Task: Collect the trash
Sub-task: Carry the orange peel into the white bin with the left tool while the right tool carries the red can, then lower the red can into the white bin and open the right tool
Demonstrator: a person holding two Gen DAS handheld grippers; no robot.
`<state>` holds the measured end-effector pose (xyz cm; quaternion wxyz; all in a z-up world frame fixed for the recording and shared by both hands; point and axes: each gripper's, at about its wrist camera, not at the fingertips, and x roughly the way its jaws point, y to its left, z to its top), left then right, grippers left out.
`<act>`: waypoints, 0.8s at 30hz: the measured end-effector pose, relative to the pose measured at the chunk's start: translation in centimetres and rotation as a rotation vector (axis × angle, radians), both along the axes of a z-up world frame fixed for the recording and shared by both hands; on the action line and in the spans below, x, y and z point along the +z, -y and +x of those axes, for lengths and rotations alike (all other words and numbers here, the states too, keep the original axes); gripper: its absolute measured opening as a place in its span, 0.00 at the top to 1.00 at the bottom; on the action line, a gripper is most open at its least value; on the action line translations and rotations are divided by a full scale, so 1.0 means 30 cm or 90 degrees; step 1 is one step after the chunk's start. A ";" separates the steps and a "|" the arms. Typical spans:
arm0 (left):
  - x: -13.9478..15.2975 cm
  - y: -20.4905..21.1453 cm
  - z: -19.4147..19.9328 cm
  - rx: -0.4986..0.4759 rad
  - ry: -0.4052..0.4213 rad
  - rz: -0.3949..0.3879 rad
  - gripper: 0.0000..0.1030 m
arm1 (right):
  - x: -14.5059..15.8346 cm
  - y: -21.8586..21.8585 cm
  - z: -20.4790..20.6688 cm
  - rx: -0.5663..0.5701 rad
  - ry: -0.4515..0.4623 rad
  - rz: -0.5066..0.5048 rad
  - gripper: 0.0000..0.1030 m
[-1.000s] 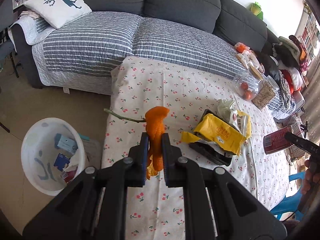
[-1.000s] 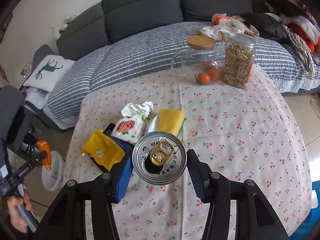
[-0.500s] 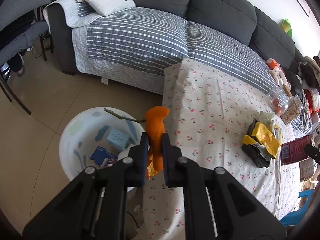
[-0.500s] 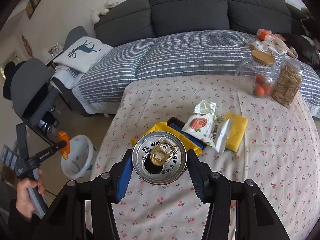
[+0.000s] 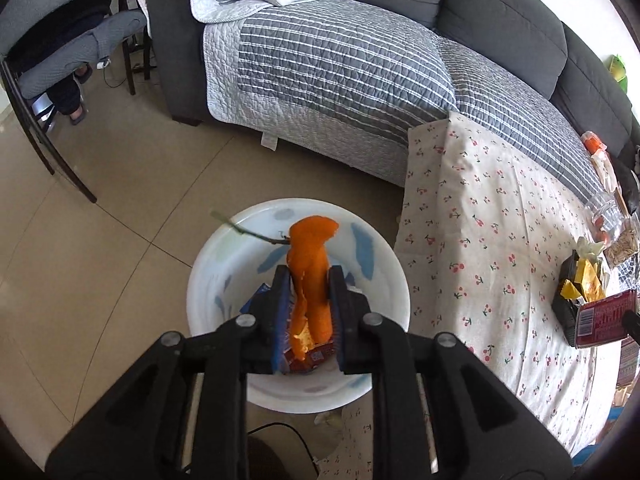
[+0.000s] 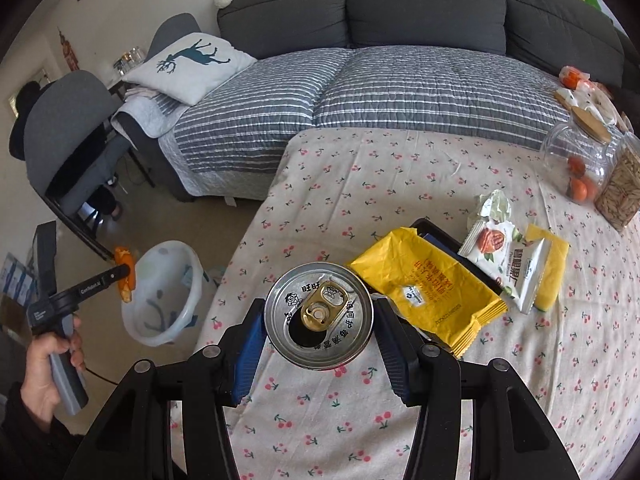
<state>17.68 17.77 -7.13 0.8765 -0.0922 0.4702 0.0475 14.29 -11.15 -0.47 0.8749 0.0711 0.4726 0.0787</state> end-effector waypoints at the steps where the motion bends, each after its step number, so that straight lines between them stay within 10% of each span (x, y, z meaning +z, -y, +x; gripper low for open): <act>1: 0.005 0.000 -0.004 -0.002 0.001 0.009 0.59 | -0.003 -0.011 0.004 0.002 0.000 0.001 0.47; 4: 0.021 -0.009 -0.028 0.009 0.006 0.052 0.21 | -0.010 -0.049 0.019 0.008 0.001 -0.003 0.47; 24: 0.054 -0.151 -0.133 0.027 -0.023 0.094 0.07 | -0.168 -0.600 0.219 0.119 -0.023 0.087 0.47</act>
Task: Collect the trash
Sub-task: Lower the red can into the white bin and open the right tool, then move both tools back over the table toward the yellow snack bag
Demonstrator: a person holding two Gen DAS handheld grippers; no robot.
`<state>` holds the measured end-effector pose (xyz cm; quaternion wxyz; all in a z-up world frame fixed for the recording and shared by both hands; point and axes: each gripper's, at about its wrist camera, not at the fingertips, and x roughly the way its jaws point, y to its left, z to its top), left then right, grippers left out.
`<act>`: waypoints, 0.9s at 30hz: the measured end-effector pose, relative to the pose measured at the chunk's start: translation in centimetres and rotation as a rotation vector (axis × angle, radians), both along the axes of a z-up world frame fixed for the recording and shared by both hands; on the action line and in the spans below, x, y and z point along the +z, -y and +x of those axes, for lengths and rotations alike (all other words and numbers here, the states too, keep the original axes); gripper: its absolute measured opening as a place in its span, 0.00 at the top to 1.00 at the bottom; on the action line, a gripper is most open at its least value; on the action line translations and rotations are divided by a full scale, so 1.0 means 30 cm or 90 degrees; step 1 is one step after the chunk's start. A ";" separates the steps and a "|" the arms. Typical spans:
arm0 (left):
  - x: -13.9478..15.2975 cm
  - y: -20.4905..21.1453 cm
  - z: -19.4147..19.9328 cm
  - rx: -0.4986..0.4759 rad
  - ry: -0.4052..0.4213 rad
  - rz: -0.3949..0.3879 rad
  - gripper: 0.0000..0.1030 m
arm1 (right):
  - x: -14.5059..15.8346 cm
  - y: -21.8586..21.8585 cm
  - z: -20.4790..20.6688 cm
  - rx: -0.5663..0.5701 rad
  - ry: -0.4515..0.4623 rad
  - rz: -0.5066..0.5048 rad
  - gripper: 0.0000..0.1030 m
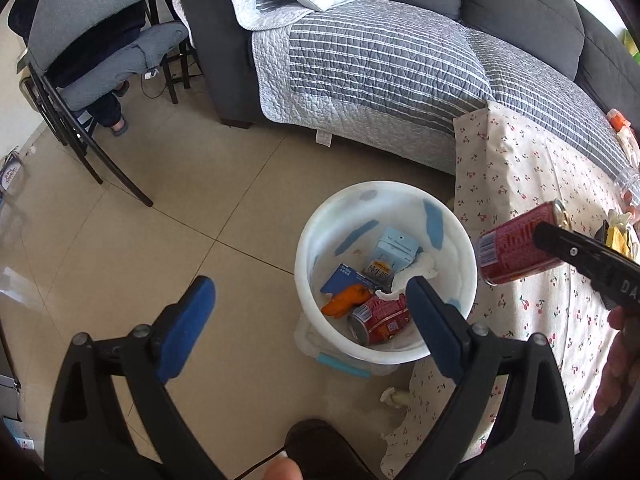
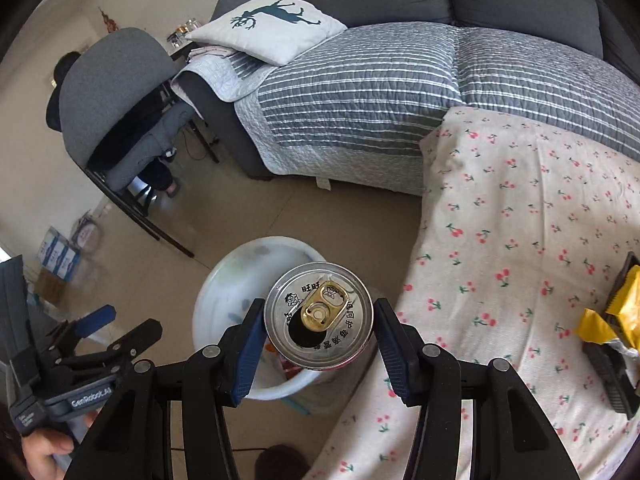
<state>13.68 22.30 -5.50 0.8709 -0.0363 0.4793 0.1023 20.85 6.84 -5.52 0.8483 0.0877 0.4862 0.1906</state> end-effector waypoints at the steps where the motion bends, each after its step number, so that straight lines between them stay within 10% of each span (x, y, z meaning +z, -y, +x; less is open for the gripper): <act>1: 0.000 -0.005 0.002 0.002 0.000 -0.001 0.07 | -0.013 -0.018 0.010 0.001 -0.005 0.005 0.47; 13: 0.002 -0.027 0.005 0.017 0.002 -0.017 0.07 | -0.066 -0.052 0.050 -0.010 -0.008 0.060 0.33; 27: 0.025 0.053 0.011 -0.013 0.004 -0.026 0.07 | 0.104 0.264 -0.079 -0.061 0.021 -0.045 0.26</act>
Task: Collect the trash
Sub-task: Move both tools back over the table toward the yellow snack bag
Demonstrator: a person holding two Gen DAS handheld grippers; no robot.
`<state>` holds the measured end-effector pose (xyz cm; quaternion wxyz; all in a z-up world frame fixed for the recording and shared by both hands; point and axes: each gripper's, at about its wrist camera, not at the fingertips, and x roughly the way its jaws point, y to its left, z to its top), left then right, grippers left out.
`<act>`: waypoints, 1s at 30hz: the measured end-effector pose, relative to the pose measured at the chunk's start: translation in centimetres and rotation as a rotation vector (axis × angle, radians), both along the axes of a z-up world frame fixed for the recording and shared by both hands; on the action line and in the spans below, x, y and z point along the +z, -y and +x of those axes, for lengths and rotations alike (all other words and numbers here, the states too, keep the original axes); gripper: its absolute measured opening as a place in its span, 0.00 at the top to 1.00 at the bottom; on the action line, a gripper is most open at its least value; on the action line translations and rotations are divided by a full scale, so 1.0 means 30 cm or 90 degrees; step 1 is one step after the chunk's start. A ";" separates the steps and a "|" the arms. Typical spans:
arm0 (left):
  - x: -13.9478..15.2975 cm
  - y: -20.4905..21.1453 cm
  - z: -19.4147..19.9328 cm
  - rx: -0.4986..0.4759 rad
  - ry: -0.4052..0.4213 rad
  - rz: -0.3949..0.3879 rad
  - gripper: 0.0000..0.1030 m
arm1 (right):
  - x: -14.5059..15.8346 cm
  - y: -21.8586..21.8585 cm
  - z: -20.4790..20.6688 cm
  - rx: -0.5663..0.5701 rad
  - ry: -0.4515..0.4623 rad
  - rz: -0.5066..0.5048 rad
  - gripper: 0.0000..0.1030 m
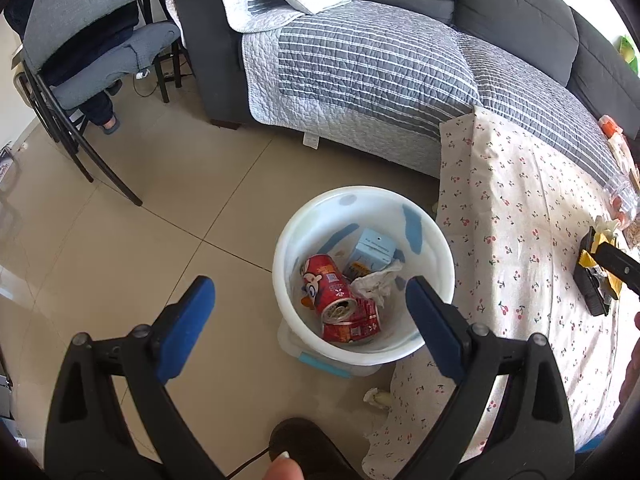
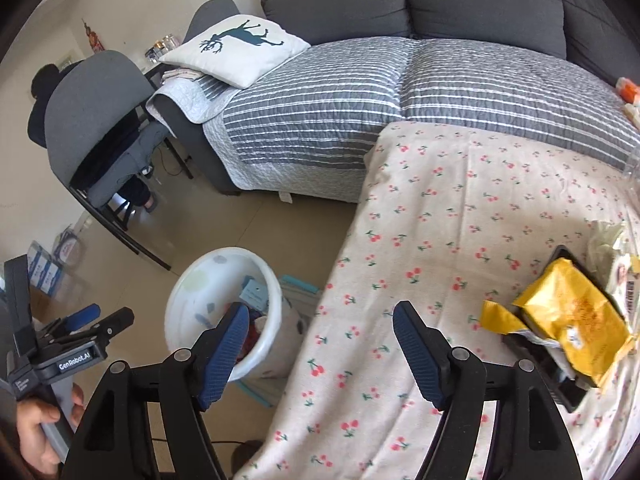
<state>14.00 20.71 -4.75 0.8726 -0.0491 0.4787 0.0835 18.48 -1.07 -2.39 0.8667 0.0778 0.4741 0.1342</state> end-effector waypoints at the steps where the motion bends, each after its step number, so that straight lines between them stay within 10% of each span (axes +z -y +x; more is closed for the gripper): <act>1: 0.003 0.014 0.001 -0.004 0.001 -0.001 0.07 | 0.013 0.032 -0.013 -0.006 0.001 -0.009 0.25; 12: 0.024 0.241 0.026 -0.076 -0.003 0.004 0.07 | 0.104 0.424 -0.146 -0.097 0.003 -0.076 0.22; 30: 0.020 0.810 0.155 -0.230 -0.022 -0.045 0.07 | -0.033 0.845 -0.210 -0.253 -0.106 -0.067 0.22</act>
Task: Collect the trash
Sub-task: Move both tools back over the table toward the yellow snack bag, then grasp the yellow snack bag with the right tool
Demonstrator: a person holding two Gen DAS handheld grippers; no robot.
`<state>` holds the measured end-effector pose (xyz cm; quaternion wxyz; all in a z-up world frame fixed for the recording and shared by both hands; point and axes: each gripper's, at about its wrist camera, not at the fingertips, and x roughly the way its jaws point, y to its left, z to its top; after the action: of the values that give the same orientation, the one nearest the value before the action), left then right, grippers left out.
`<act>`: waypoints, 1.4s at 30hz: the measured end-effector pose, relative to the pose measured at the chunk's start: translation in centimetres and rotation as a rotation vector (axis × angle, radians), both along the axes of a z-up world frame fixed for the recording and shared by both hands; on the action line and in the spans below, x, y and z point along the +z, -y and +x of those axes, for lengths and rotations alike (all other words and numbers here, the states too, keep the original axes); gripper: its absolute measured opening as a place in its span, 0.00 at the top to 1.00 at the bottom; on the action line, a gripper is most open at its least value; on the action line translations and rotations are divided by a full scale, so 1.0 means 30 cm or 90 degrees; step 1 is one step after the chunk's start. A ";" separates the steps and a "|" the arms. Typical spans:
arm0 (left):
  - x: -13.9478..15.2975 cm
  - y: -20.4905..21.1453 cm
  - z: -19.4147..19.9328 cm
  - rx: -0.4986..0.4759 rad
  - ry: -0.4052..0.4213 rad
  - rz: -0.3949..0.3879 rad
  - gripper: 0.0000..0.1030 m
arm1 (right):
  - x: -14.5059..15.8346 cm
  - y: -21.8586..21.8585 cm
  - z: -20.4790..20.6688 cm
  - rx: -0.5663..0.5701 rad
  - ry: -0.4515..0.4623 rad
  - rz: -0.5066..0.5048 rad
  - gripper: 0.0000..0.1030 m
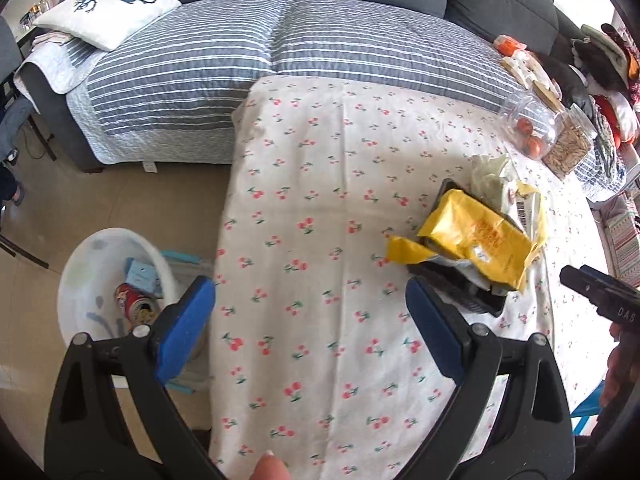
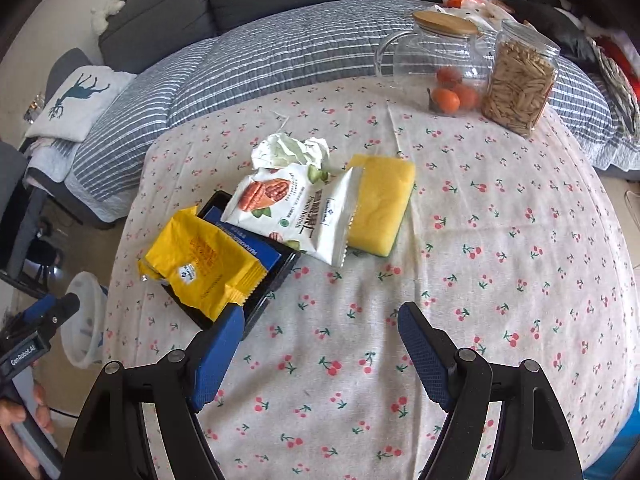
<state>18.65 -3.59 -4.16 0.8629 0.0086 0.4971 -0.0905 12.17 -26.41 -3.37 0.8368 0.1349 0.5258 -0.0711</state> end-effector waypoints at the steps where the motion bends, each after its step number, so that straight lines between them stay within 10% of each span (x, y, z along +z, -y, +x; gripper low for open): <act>1: -0.002 0.028 0.010 -0.007 0.000 -0.009 0.07 | 0.001 0.011 -0.003 -0.002 -0.001 -0.001 0.22; 15: -0.095 0.259 0.110 -0.099 -0.016 -0.099 0.28 | -0.031 0.161 -0.032 -0.031 -0.025 -0.013 0.22; 27: -0.088 0.268 0.104 -0.113 -0.020 -0.150 0.99 | -0.057 0.173 -0.047 -0.021 -0.043 -0.032 0.22; 38: 0.017 0.197 0.064 -0.118 0.019 -0.174 0.99 | -0.050 0.178 -0.001 -0.053 -0.032 -0.015 0.22; 42: -0.023 0.190 0.068 -0.114 -0.011 -0.140 0.47 | -0.055 0.169 0.023 -0.064 -0.028 0.011 0.22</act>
<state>20.69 -9.29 -4.85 0.8428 -0.0424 0.4888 -0.2214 12.87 -31.49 -5.02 0.8194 0.1669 0.5369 -0.1115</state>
